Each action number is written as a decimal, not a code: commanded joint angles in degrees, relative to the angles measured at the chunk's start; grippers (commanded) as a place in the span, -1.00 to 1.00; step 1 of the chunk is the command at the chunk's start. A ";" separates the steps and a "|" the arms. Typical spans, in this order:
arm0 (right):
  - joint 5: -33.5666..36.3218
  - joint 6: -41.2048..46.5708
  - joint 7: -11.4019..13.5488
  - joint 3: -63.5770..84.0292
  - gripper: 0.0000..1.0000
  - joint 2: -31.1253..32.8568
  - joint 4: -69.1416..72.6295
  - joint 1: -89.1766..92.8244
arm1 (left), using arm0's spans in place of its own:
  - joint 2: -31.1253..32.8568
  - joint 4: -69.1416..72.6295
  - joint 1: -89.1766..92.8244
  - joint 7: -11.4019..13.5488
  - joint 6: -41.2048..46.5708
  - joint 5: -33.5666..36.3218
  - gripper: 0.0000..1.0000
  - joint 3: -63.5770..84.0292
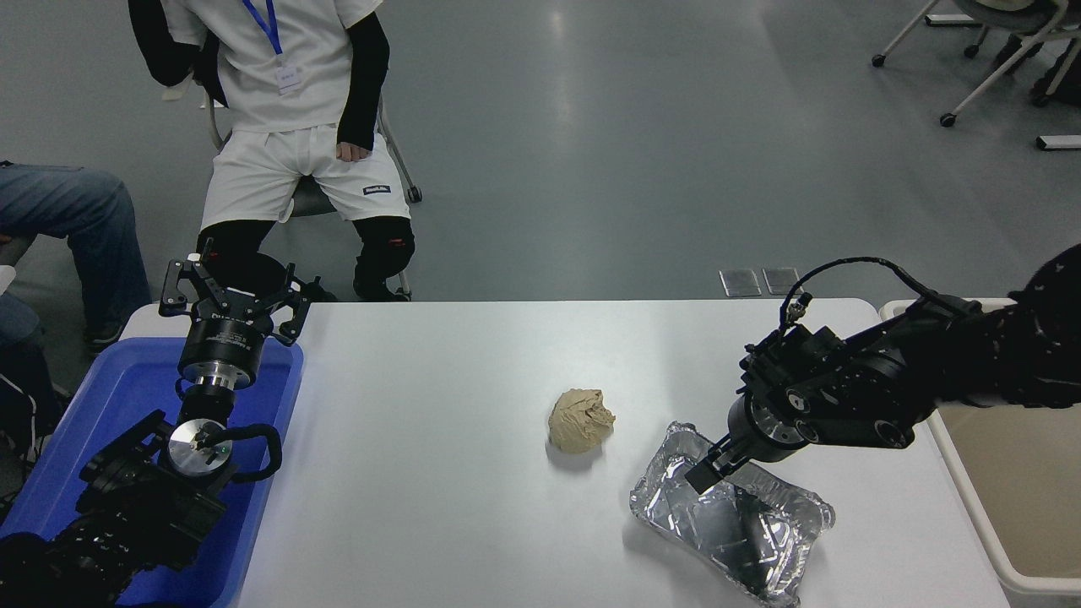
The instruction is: Pick up foil plate and place in dustbin
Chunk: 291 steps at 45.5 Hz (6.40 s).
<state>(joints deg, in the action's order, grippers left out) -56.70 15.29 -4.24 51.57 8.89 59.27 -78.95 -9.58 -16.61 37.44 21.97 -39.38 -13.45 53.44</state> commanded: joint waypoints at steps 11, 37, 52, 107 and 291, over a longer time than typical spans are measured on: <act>-1.48 -3.77 0.02 1.52 0.99 -0.19 -4.24 5.20 | 0.00 0.00 0.00 0.00 0.00 0.00 0.98 0.00; -0.43 -11.86 0.03 2.39 0.53 0.42 -6.53 9.60 | 0.00 0.00 0.00 0.00 0.00 0.00 0.98 0.00; 6.25 -10.98 0.03 5.82 -1.00 2.62 -6.01 8.73 | 0.00 0.00 0.00 0.00 0.00 0.09 0.98 0.00; 11.08 -4.93 -0.06 17.60 -1.00 10.97 20.00 -17.28 | 0.00 0.00 0.00 0.00 -0.09 0.00 0.98 0.00; 45.89 -15.81 1.70 -25.38 -1.00 29.43 -46.96 36.40 | 0.00 0.00 0.00 0.09 0.00 0.00 0.98 0.00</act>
<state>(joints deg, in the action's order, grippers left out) -18.79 7.20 -2.54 27.41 47.95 24.48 -52.92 -9.58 -16.61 37.44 21.97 -39.38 -13.45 53.44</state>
